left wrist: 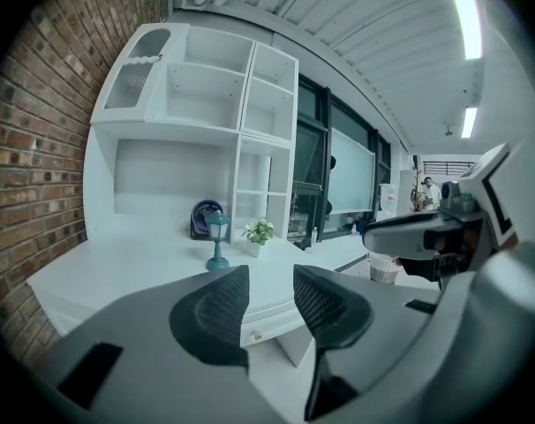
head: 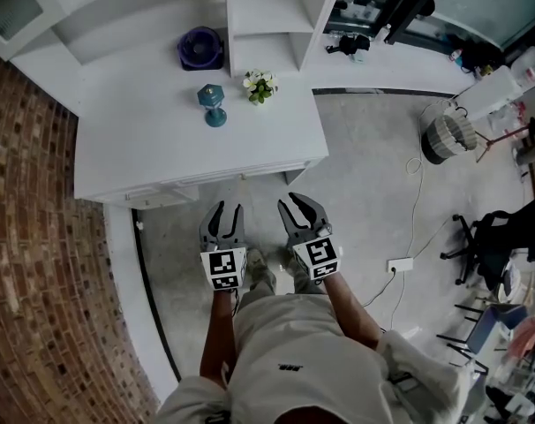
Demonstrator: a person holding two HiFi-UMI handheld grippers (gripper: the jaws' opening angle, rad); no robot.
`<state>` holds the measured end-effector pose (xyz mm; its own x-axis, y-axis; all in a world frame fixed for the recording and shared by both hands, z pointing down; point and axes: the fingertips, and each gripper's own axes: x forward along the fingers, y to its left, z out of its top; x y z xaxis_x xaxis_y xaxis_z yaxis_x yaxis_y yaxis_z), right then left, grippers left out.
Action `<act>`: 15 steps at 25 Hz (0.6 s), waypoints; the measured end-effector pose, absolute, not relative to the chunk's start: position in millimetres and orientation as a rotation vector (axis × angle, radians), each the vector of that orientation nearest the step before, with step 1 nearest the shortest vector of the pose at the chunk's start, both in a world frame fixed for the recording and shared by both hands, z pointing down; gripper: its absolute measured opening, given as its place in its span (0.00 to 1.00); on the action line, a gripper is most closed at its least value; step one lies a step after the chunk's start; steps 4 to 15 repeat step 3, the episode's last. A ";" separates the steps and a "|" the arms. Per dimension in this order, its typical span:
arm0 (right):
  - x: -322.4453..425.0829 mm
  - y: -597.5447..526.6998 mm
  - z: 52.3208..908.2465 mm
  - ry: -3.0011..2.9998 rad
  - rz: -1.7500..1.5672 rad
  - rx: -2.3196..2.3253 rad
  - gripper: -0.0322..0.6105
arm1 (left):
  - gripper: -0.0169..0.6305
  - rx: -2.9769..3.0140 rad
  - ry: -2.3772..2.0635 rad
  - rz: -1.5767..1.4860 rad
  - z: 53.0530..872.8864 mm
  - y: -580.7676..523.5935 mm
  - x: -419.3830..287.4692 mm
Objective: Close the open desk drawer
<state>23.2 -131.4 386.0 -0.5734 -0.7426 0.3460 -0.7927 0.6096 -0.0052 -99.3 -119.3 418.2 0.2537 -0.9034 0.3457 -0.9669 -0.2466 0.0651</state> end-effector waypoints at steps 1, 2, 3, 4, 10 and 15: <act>24.9 -133.9 385.7 -2.532 0.229 1.240 0.21 | 0.29 2.266 -1.742 0.340 416.0 -122.0 -96.1; 26.8 -136.7 385.3 -2.535 0.228 1.236 0.21 | 0.29 2.268 -1.746 0.335 414.2 -124.5 -92.6; 28.9 -139.5 384.9 -2.539 0.225 1.233 0.21 | 0.29 2.269 -1.749 0.331 412.6 -127.0 -89.1; 28.9 -139.5 384.9 -2.539 0.225 1.233 0.21 | 0.29 2.269 -1.749 0.331 412.6 -127.0 -89.1; 28.9 -139.5 384.9 -2.539 0.225 1.233 0.21 | 0.29 2.269 -1.749 0.331 412.6 -127.0 -89.1; 28.9 -139.5 384.9 -2.539 0.225 1.233 0.21 | 0.29 2.269 -1.749 0.331 412.6 -127.0 -89.1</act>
